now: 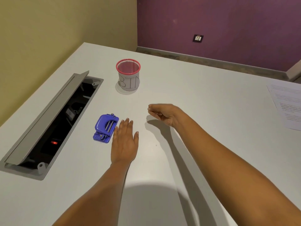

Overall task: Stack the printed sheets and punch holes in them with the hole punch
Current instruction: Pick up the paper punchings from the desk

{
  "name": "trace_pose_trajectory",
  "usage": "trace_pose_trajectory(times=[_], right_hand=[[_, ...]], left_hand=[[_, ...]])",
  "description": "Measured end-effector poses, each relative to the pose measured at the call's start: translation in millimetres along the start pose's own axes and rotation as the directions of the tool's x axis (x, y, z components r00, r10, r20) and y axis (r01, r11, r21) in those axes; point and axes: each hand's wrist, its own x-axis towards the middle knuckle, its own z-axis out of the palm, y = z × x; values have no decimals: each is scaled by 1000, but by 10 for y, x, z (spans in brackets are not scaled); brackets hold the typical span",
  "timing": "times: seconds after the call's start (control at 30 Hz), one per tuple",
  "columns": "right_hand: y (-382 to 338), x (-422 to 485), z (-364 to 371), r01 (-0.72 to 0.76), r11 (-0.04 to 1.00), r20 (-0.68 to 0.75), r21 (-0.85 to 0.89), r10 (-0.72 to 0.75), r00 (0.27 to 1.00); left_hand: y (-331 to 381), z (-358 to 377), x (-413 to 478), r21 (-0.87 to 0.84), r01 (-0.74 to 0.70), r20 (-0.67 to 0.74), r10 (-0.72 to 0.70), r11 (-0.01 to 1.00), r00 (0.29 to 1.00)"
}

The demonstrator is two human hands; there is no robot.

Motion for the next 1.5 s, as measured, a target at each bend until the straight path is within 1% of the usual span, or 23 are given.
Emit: trace_pose_trajectory(times=[0.07, 0.13, 0.23, 0.33, 0.4, 0.6, 0.67, 0.77, 0.83, 0.9, 1.0, 1.07, 1.1, 1.17, 1.23, 1.3, 1.4, 1.5], right_hand=[[-215, 77, 185, 121, 987, -32, -109, -125, 992], [-469, 158, 374, 239, 947, -88, -214, -263, 961], [-827, 303, 652, 347, 869, -116, -353, -409, 905], [-1062, 469, 886, 378, 742, -102, -554, -511, 853], [-1135, 569, 985, 383, 681, -87, -625, -548, 832], [-1194, 770, 1074, 385, 542, -76, -747, -645, 760], [-1209, 790, 1061, 391, 525, -79, -756, -665, 742], [-1204, 768, 1030, 421, 547, -65, -723, -661, 747], [-1145, 735, 974, 441, 583, -65, -682, -649, 758], [-1028, 675, 879, 459, 653, -87, -602, -625, 776], [-751, 550, 660, 477, 783, -132, -400, -564, 815], [-497, 439, 451, 453, 825, -99, -338, -509, 855], [-353, 374, 337, 430, 835, -57, -344, -475, 878], [-47, 211, 96, 363, 817, 23, -448, -396, 918], [230, 46, -129, 293, 750, 55, -593, -325, 944], [442, -80, -312, 263, 683, 75, -681, -292, 953], [641, -236, -489, 266, 600, 127, -755, -264, 956], [731, -360, -540, 284, 575, 172, -768, -242, 955]], left_hand=[[1, -7, -1, 7, -4, 0, 4, 1000, 1000], [0, -13, -3, 6, -3, 0, 3, 1000, 1000], [-4, 2, 3, 10, -6, -3, 6, 1000, 1000], [-16, 26, 4, 9, 3, -14, -3, 1000, 1000], [-10, 28, -7, 13, 3, -20, -3, 1000, 1000], [-5, 31, -2, 4, 5, -30, -5, 1000, 1000], [-5, 30, -1, 1, 6, -27, -6, 1000, 1000], [-8, 28, -1, 10, 8, -22, -8, 1000, 1000], [-9, 27, 3, 16, 6, -20, -5, 1000, 1000], [-1, 28, 3, 18, 8, -21, -8, 1000, 1000], [6, 20, 2, 25, 5, -19, -5, 1000, 1000], [6, 16, -1, 27, 1, -16, -1, 1000, 1000], [5, 14, 1, 29, 1, -15, 0, 1000, 1000], [7, 9, -1, 33, -1, -13, 2, 999, 1000], [8, 6, -2, 34, -1, -11, 2, 999, 1000], [7, 7, 2, 38, -4, -10, 4, 999, 1000], [8, 4, 12, 35, -4, 0, 4, 999, 1000], [9, 2, 15, 29, -4, 4, 4, 1000, 1000]])
